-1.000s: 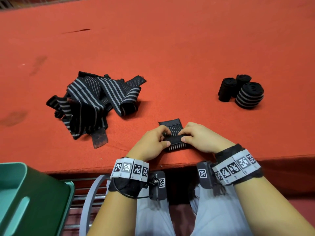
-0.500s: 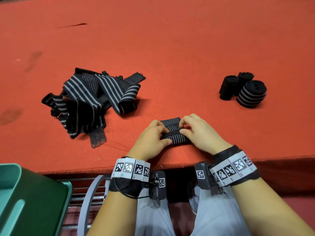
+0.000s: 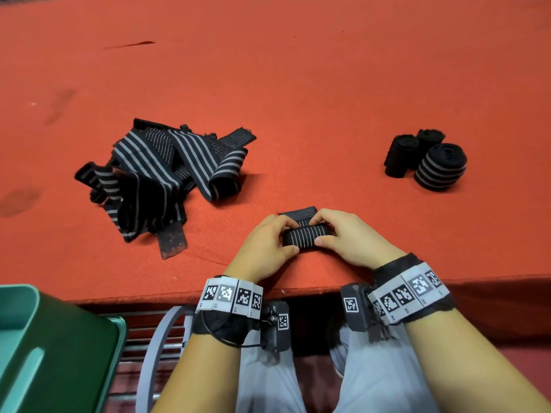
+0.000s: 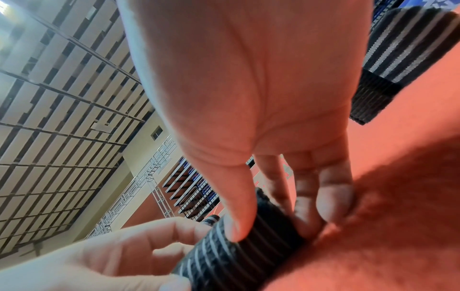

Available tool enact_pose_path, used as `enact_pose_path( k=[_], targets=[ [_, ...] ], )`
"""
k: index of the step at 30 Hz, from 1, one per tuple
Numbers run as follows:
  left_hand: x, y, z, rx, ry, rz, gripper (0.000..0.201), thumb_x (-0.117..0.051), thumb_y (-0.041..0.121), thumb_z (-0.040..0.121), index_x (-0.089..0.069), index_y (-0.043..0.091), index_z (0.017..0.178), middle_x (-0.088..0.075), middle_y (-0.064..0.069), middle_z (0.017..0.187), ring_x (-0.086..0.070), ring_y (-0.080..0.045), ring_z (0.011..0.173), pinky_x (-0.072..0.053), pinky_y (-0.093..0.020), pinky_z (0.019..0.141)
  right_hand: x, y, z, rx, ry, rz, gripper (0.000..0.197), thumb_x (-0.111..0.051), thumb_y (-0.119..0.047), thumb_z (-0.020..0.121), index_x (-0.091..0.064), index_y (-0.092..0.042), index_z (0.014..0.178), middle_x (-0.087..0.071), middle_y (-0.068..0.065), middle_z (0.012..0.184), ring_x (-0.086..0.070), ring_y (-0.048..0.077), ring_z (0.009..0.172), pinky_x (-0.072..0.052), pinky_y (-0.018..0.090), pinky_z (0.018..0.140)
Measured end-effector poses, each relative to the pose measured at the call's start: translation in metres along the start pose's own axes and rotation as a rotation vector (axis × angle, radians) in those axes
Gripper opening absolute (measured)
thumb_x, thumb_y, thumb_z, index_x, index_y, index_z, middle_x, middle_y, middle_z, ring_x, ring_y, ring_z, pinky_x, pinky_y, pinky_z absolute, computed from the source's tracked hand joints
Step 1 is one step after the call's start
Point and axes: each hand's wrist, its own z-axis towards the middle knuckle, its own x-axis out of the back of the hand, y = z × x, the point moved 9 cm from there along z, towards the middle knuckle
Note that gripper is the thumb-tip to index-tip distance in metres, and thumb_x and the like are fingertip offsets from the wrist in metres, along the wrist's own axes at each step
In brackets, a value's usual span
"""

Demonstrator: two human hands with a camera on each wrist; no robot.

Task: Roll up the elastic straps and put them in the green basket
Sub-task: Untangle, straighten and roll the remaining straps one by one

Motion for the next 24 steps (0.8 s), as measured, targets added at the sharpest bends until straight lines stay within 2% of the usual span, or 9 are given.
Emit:
enact_pose_path(
  k=[4, 8, 10, 12, 15, 17, 20, 22, 24],
  targets=[
    [0.002, 0.001, 0.0, 0.013, -0.019, -0.003, 0.035, -0.071, 0.017, 0.087, -0.059, 0.024, 0.118, -0.059, 0.006, 0.111, -0.053, -0.009, 0.098, -0.039, -0.025, 0.089, 0.001, -0.001, -0.001, -0.029, 0.02, -0.001, 0.024, -0.069, -0.026, 0.089, -0.06, -0.03, 0.11, -0.064, -0.006, 0.104, -0.058, 0.014, 0.096, -0.043, 0.033, 0.082],
    [0.002, 0.0, -0.005, 0.045, -0.099, -0.063, 0.026, -0.07, 0.018, 0.089, -0.058, 0.027, 0.11, -0.059, 0.009, 0.093, -0.054, -0.005, 0.077, -0.044, -0.025, 0.075, 0.005, -0.004, -0.007, -0.036, -0.039, 0.005, 0.019, -0.069, -0.03, 0.09, -0.062, -0.031, 0.108, -0.061, -0.012, 0.088, -0.058, 0.007, 0.081, -0.04, 0.028, 0.072],
    [-0.001, -0.002, -0.008, 0.059, -0.14, -0.081, 0.022, -0.07, 0.019, 0.089, -0.058, 0.029, 0.105, -0.059, 0.006, 0.089, -0.055, -0.008, 0.076, -0.047, -0.027, 0.074, 0.003, -0.003, -0.01, -0.037, -0.083, 0.001, 0.016, -0.068, -0.031, 0.09, -0.063, -0.03, 0.105, -0.059, -0.013, 0.081, -0.055, 0.003, 0.075, -0.038, 0.027, 0.069],
    [-0.003, -0.003, -0.008, 0.067, -0.152, -0.075, 0.02, -0.069, 0.02, 0.09, -0.059, 0.027, 0.106, -0.059, 0.006, 0.09, -0.055, -0.007, 0.075, -0.046, -0.027, 0.074, 0.002, -0.002, -0.011, -0.042, -0.096, 0.013, 0.014, -0.069, -0.03, 0.09, -0.064, -0.029, 0.104, -0.058, -0.013, 0.082, -0.055, 0.005, 0.076, -0.039, 0.029, 0.072],
    [-0.003, -0.003, -0.005, 0.07, -0.114, -0.031, 0.017, -0.066, 0.021, 0.092, -0.062, 0.024, 0.108, -0.059, 0.004, 0.099, -0.056, -0.01, 0.087, -0.044, -0.027, 0.081, 0.001, -0.002, -0.007, -0.05, -0.074, -0.013, 0.015, -0.067, -0.031, 0.092, -0.067, -0.027, 0.106, -0.057, -0.005, 0.095, -0.055, 0.013, 0.089, -0.043, 0.032, 0.081],
    [-0.002, -0.006, -0.001, 0.077, -0.081, 0.013, 0.015, -0.064, 0.023, 0.094, -0.064, 0.023, 0.109, -0.055, 0.001, 0.103, -0.054, -0.014, 0.096, -0.042, -0.029, 0.088, 0.002, -0.003, -0.006, -0.051, -0.033, -0.012, 0.019, -0.064, -0.032, 0.094, -0.067, -0.025, 0.111, -0.059, -0.004, 0.098, -0.055, 0.014, 0.092, -0.044, 0.033, 0.082],
    [-0.001, -0.007, 0.004, 0.091, -0.056, 0.039, 0.016, -0.06, 0.024, 0.096, -0.065, 0.021, 0.111, -0.055, 0.002, 0.103, -0.054, -0.015, 0.099, -0.041, -0.03, 0.09, 0.008, -0.003, -0.009, -0.037, 0.048, 0.052, 0.019, -0.067, -0.033, 0.091, -0.059, -0.03, 0.108, -0.063, -0.008, 0.093, -0.057, 0.01, 0.082, -0.046, 0.033, 0.074],
    [0.0, -0.008, 0.006, 0.093, -0.052, 0.061, 0.018, -0.059, 0.024, 0.097, -0.065, 0.02, 0.113, -0.057, 0.001, 0.107, -0.054, -0.016, 0.102, -0.041, -0.031, 0.092, 0.007, -0.003, -0.009, -0.001, 0.036, 0.038, 0.025, -0.073, -0.032, 0.085, -0.054, -0.031, 0.102, -0.061, -0.009, 0.092, -0.055, 0.004, 0.076, -0.044, 0.031, 0.07],
    [0.0, -0.01, 0.008, 0.104, -0.042, 0.029, 0.016, -0.059, 0.024, 0.097, -0.064, 0.023, 0.112, -0.061, 0.001, 0.107, -0.057, -0.017, 0.102, -0.044, -0.034, 0.092, 0.004, -0.002, -0.007, 0.018, 0.011, 0.008, 0.03, -0.076, -0.031, 0.081, -0.054, -0.032, 0.102, -0.057, -0.009, 0.097, -0.051, -0.001, 0.078, -0.04, 0.028, 0.072]
  ],
)
